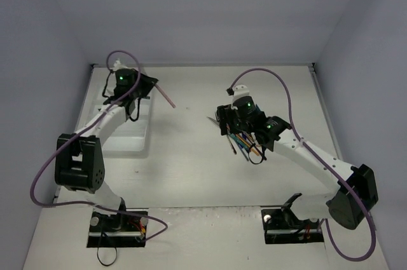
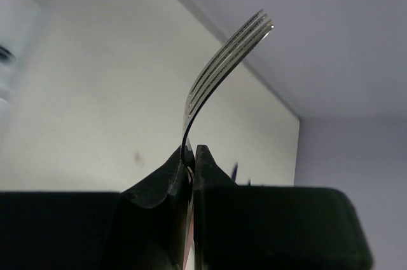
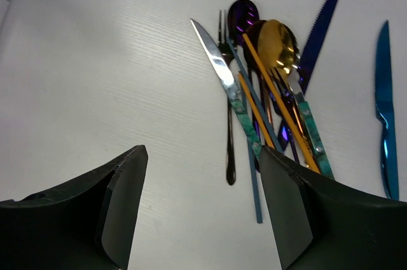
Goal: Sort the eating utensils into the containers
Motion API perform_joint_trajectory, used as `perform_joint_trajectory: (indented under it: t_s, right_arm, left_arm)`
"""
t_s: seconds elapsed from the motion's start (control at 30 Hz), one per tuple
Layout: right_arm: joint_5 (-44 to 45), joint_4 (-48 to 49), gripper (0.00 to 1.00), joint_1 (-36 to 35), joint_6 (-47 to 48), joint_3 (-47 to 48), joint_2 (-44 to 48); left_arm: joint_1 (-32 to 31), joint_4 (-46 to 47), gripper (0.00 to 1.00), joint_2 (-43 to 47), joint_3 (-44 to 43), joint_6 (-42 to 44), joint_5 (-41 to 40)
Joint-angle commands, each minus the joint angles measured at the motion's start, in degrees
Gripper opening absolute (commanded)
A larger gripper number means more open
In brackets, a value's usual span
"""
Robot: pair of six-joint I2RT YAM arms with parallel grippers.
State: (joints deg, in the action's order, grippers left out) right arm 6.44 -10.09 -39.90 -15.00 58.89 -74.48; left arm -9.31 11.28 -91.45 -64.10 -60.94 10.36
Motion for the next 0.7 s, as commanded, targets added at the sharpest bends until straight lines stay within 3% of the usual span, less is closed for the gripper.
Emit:
perform_joint_trajectory:
  t_s: [0.0,0.23,0.43,0.57,0.67]
  right_arm:
    - [4.1,0.8,0.68,0.8,-0.1,-2.5,4.1]
    - [6.6,-1.3,0.69,1.3,0.1,-4.4,5.9]
    - [8.0,-1.9,0.70,2.0,0.8,-5.2,6.9]
    - [8.3,-2.3,0.70,2.4,1.0,-5.5,6.3]
    - [8.7,-2.5,0.70,2.6,1.6,-5.6,5.9]
  left_arm:
    - [8.1,6.8,0.00,-3.7,-6.8,-3.7,-0.9]
    - [15.6,9.9,0.03,-18.0,-14.1,-11.6,-3.9]
    - [17.4,9.7,0.21,-26.7,-20.8,-11.7,-7.1]
    - [18.0,9.6,0.32,-28.2,-21.7,-12.7,-8.3]
    - [18.2,9.6,0.47,-26.8,-19.7,-13.2,-9.2]
